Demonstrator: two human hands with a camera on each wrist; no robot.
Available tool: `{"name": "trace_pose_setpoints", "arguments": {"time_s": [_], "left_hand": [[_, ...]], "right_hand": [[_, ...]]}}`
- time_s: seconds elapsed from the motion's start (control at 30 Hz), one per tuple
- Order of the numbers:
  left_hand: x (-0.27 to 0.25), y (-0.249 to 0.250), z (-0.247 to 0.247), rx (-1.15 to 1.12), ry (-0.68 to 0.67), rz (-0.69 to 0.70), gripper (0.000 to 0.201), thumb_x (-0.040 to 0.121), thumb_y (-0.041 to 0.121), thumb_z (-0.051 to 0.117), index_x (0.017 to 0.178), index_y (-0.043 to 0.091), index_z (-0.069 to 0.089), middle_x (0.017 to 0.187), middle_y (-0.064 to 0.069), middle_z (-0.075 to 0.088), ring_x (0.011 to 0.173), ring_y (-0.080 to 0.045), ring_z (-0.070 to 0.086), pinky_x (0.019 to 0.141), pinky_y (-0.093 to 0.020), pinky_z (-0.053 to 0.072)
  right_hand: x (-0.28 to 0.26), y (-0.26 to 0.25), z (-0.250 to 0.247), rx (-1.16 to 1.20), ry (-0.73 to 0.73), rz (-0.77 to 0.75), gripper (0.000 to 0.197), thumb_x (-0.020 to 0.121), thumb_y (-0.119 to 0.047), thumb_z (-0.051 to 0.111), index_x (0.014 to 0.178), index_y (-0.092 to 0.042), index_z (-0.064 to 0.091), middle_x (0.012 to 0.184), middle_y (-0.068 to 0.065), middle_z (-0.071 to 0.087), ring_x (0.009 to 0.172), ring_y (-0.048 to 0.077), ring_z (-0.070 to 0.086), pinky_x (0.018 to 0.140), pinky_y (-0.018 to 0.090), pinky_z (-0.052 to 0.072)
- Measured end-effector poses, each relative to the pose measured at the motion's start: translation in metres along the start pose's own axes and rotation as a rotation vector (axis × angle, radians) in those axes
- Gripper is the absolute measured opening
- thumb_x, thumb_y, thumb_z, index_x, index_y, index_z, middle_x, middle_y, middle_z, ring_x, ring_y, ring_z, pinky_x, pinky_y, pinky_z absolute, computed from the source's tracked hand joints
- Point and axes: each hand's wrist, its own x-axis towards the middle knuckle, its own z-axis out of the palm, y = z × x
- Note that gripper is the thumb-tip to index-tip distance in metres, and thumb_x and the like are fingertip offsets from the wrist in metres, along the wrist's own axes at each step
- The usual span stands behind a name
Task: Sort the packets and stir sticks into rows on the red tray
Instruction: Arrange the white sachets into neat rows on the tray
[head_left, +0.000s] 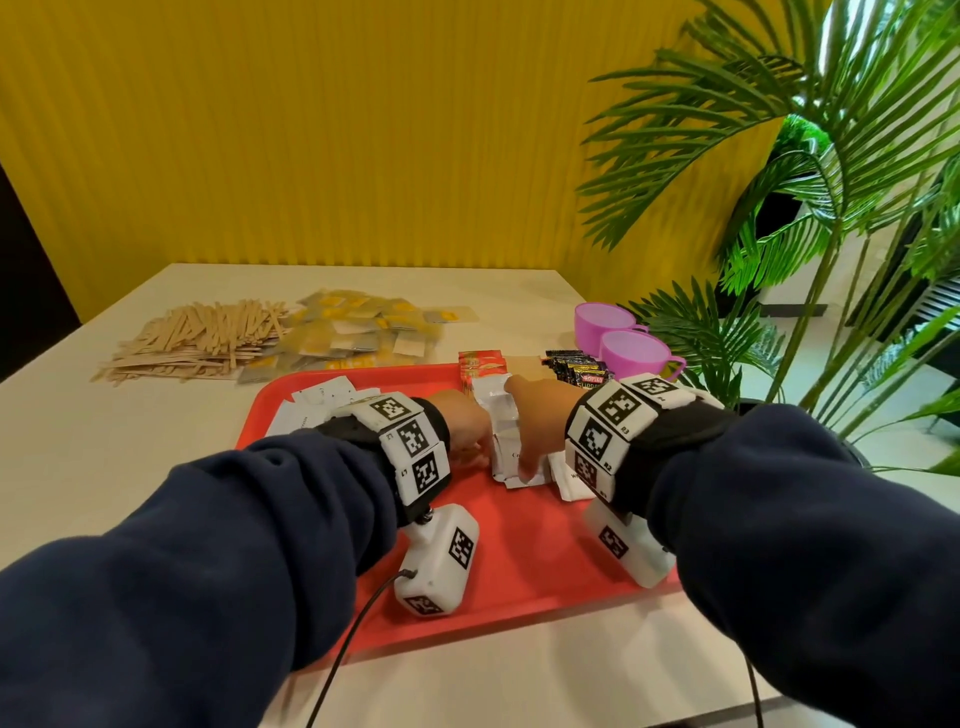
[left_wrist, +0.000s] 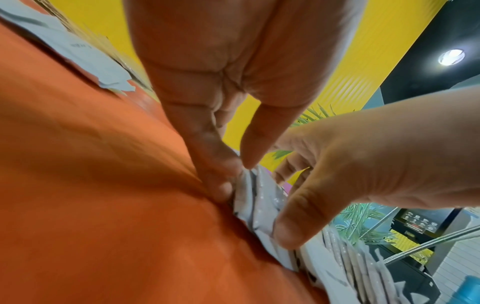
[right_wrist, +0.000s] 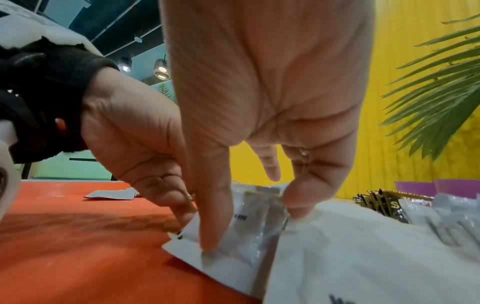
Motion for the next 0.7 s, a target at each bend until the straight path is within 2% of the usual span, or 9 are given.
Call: {"name": "trace_pose_setpoints", "arguments": {"time_s": [0.1,0.2,0.33,0.37,0.43,0.5,0.57,0.63,0.7], "left_hand": [[0.002,0.001,0.004,-0.012,0.019,0.012,0.02,0.095,0.004,0.044,0.099,-0.011,0.058,0.075,-0.011,0.049,0.074,-0.022,0.058,0.05,-0.014,0.04],[0.002,0.005,0.001,0.223,0.104,0.062,0.033,0.098,0.021,0.045,0.12,0.003,0.061,0.114,-0.013,0.061,0.111,-0.03,0.055,0.075,-0.021,0.043],[-0.002,0.008,-0.002,0.528,0.123,0.083,0.035,0.099,0.026,0.042,0.121,0.007,0.062,0.118,-0.012,0.062,0.11,-0.03,0.056,0.087,-0.032,0.042],[-0.004,0.01,-0.002,0.452,0.131,0.06,0.035,0.099,0.024,0.042,0.121,0.005,0.061,0.114,-0.013,0.063,0.106,-0.03,0.057,0.086,-0.032,0.042],[-0.003,0.013,-0.001,-0.136,0.083,-0.064,0.033,0.098,0.014,0.043,0.124,-0.001,0.055,0.097,-0.018,0.062,0.085,-0.032,0.059,0.08,-0.034,0.044],[-0.004,0.008,-0.001,-0.566,0.063,-0.134,0.04,0.093,-0.001,0.045,0.132,-0.005,0.043,0.088,-0.017,0.053,0.065,-0.025,0.049,0.063,-0.031,0.042],[-0.002,0.006,-0.001,-0.608,0.035,-0.129,0.045,0.092,-0.003,0.044,0.136,0.0,0.038,0.12,-0.019,0.048,0.091,-0.025,0.052,0.074,-0.031,0.044],[-0.001,0.006,0.001,-0.623,-0.011,-0.093,0.05,0.093,0.001,0.044,0.141,0.003,0.032,0.143,-0.016,0.033,0.126,-0.028,0.04,0.095,-0.038,0.041],[-0.001,0.006,0.003,-0.69,-0.046,-0.083,0.051,0.093,0.005,0.044,0.142,0.005,0.03,0.144,-0.016,0.034,0.118,-0.027,0.047,0.086,-0.036,0.046]], "right_hand": [[0.0,-0.002,-0.001,-0.001,-0.011,-0.009,0.07,0.064,-0.019,0.084,0.123,-0.006,0.049,0.118,0.009,0.058,0.094,0.023,0.054,0.061,0.025,0.041],[0.001,-0.002,-0.001,0.012,-0.021,0.01,0.061,0.069,-0.019,0.081,0.121,-0.002,0.055,0.118,0.01,0.06,0.104,0.024,0.058,0.07,0.028,0.045],[-0.002,-0.001,-0.005,0.074,-0.036,0.046,0.042,0.074,-0.019,0.077,0.109,-0.004,0.059,0.105,0.009,0.059,0.088,0.018,0.054,0.06,0.021,0.042],[-0.003,0.0,-0.009,0.125,-0.006,0.077,0.035,0.076,-0.019,0.075,0.104,-0.005,0.059,0.101,0.008,0.057,0.084,0.017,0.053,0.06,0.021,0.042],[-0.005,0.004,-0.015,0.262,0.047,0.129,0.018,0.084,-0.018,0.066,0.093,-0.005,0.059,0.101,0.009,0.056,0.083,0.018,0.055,0.068,0.024,0.045],[-0.001,0.01,-0.021,0.412,0.087,0.141,0.02,0.091,-0.014,0.057,0.108,-0.003,0.058,0.106,0.013,0.057,0.092,0.022,0.057,0.075,0.027,0.047],[0.002,0.013,-0.024,0.706,0.053,0.242,0.018,0.093,-0.014,0.054,0.109,-0.005,0.054,0.091,0.009,0.054,0.079,0.019,0.056,0.061,0.024,0.047],[0.003,0.015,-0.026,0.849,0.028,0.335,0.011,0.095,-0.015,0.051,0.088,-0.007,0.049,0.079,0.007,0.048,0.064,0.016,0.049,0.053,0.022,0.04],[0.003,0.016,-0.023,0.976,0.021,0.37,0.02,0.096,-0.016,0.048,0.078,-0.007,0.044,0.074,0.006,0.043,0.059,0.014,0.041,0.053,0.02,0.037]]}}
